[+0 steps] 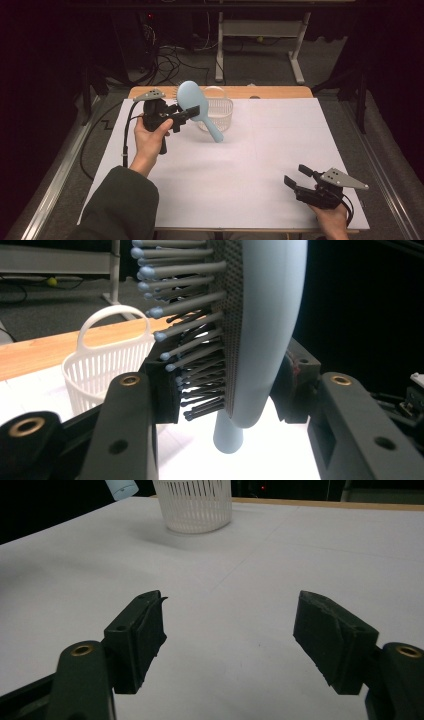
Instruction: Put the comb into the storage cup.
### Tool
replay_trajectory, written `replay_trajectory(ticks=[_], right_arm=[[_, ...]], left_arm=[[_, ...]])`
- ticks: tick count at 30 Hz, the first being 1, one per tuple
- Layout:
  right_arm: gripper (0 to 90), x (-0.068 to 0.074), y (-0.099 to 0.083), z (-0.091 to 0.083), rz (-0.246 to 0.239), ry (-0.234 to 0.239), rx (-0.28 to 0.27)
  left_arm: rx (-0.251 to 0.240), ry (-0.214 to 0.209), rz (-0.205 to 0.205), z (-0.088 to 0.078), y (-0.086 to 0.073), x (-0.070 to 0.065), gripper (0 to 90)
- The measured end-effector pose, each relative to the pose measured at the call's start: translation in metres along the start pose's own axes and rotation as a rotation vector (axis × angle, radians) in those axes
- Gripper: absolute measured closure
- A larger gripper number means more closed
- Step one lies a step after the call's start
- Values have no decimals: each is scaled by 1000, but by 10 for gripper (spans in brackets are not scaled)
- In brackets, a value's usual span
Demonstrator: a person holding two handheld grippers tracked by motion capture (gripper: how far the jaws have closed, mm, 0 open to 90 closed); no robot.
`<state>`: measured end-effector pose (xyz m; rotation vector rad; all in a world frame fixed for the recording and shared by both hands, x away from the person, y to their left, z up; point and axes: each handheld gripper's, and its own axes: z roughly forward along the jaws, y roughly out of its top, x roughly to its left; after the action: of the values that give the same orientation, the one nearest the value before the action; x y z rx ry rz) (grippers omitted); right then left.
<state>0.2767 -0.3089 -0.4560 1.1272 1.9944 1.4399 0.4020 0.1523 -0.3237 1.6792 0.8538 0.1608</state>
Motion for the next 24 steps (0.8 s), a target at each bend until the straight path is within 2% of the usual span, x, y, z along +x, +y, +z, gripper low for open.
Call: replay_trajectory(ticks=[5, 11, 19, 24], right_arm=[[290, 0, 0, 0, 1, 3, 2], [292, -1, 0, 0, 2, 8, 1], [294, 0, 0, 0, 1, 11, 5], [295, 0, 0, 0, 0, 16, 4]], left_arm=[[-6, -2, -14, 4, 7, 3, 542], [-18, 21, -31, 6, 14, 10, 542], [-22, 39, -27, 7, 22, 16, 542], [-37, 53, -46, 8, 24, 24, 542]])
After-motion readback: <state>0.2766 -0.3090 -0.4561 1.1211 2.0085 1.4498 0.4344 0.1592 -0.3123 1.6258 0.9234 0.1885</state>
